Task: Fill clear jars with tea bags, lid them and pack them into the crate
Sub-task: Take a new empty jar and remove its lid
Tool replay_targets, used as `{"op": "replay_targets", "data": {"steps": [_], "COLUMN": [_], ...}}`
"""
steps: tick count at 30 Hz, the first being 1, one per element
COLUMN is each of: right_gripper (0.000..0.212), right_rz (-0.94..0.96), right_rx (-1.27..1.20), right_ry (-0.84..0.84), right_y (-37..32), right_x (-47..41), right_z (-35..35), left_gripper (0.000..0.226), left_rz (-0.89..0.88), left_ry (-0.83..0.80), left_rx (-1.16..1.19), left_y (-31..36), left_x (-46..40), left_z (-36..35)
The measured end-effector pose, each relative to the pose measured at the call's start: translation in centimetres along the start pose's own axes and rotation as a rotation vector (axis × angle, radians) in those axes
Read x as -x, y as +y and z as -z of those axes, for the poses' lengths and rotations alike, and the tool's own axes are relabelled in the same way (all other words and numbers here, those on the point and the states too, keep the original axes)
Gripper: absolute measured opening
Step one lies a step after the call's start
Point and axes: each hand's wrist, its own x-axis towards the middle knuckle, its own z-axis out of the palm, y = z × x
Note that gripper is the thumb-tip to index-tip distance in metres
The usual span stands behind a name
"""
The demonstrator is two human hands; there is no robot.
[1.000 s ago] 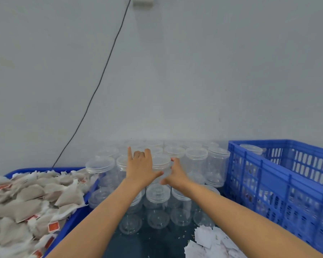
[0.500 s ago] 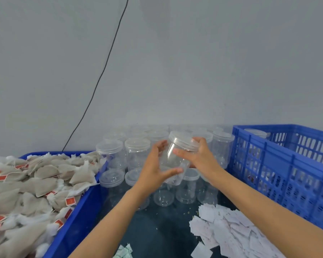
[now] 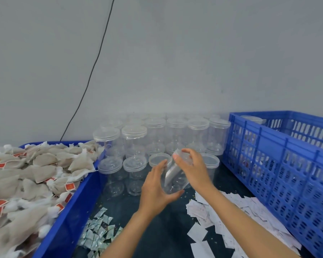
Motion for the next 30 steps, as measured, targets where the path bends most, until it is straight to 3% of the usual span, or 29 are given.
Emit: {"op": "replay_targets", "data": {"steps": [3,7,9,12,16,19,22,26,30], "right_gripper": [0.032,0.044,0.045,0.059,0.076,0.073,0.063,0.076,0.094], "right_rz": [0.151,0.297,0.302,0.266,0.089,0.057,0.107,0.298,0.246], "right_rx": [0.009,0.004,-0.034,-0.081,-0.105,-0.099,-0.082,0.045,0.052], "right_ry": [-0.025,-0.29,-0.409,-0.479,-0.33,-0.247,-0.339,-0.596,-0.471], "right_y": [-0.3,-1.6,-1.9,-1.6,-1.0,-0.4,0.0,-0.2,-0.5], "right_x": [-0.2,-0.5,-0.9,-1.1,-1.0,-0.8,-0.9,-1.6,-1.8], "right_z": [0.5,2.4,3.3,3.5,2.0,0.7,0.7,2.2,1.3], "left_gripper": [0.087,0.077,0.076,0.085,0.093,0.096,0.097,0.1,0.093], "left_rz": [0.051,0.066,0.069,0.053,-0.05,-0.111,-0.112,-0.143,-0.275], "left_ry": [-0.046,-0.242,-0.256,-0.148,0.016,0.056,0.047,0.045,0.237], "left_rx": [0.098,0.318,0.341,0.261,0.016,-0.1,-0.033,-0.028,-0.223], "left_y": [0.3,-0.3,-0.5,-0.7,-0.9,-1.4,-2.5,-3.8,-3.8], "left_x": [-0.5,-1.4,-1.5,-1.4,-1.5,-1.4,-1.3,-1.2,-1.4], "left_z": [1.2,3.1,3.2,2.6,1.9,1.7,2.0,2.7,2.8]}}
